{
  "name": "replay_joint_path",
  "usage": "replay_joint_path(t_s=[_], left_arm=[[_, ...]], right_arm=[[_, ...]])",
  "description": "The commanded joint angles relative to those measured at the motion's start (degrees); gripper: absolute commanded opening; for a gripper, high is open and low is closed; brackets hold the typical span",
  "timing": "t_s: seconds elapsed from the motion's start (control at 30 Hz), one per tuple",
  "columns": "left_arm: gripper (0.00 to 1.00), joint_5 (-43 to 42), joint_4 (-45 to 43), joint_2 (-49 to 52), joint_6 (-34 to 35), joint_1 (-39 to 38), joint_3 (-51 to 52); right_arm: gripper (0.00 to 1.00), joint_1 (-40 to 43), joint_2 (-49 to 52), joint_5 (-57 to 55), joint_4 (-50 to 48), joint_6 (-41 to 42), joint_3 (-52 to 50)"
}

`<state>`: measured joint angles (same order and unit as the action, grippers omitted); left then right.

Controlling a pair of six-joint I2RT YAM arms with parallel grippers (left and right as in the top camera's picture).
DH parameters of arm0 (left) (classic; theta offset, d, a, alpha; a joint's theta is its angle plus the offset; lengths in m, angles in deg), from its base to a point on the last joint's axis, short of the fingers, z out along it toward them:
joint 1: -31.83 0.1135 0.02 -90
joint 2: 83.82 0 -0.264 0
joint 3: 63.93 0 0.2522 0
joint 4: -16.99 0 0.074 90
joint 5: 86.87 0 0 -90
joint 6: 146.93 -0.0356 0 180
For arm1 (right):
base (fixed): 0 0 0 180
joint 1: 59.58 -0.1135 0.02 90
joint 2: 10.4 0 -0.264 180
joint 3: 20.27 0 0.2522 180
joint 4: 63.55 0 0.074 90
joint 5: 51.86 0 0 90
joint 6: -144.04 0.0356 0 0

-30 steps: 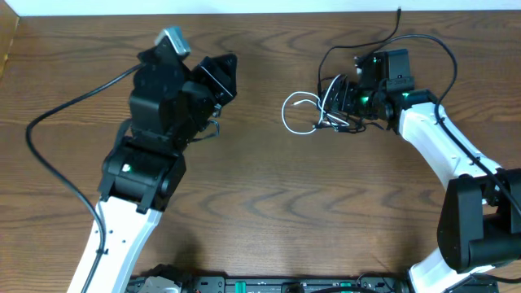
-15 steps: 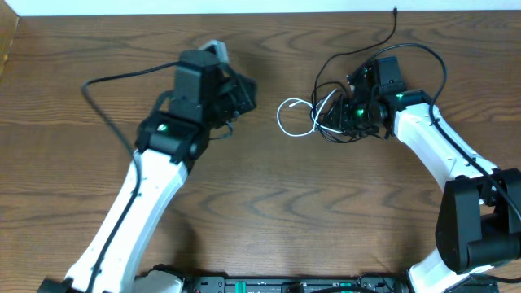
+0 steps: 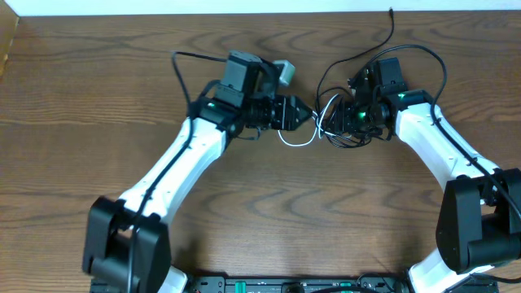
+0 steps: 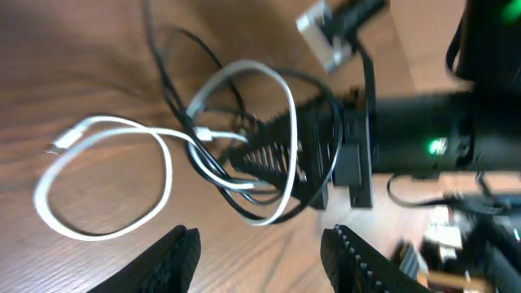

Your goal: Untangle cables

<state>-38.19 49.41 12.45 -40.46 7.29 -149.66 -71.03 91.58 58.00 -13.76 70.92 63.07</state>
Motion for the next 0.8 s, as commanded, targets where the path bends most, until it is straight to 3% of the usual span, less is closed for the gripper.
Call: replay_joint_path(t_s=[0.0,0.23,0.43,0.77], left_arm=[[0.53,-5.75,-0.74,3.04,-4.26,-0.94,-0.37],[0.53,-6.38,-5.01,5.05,-4.20,-1.92,-0.37],[0.53,-0.63,-6.38,5.22,-4.17,-1.92,-0.37],[0.53,1.22,-9.38,6.56,-4.17,-3.69,-0.37]], right_arm=[[0.61,0.20,0.35,-0.04,-0.07,-1.31,0.07],[0.62,0.20,0.35,-0.04,-0.42,-1.33,0.07],[0.62,0.20,0.35,-0.04,-0.48,-1.33,0.07],[0.62,0.20,0.35,-0.04,-0.46,-1.33,0.04]])
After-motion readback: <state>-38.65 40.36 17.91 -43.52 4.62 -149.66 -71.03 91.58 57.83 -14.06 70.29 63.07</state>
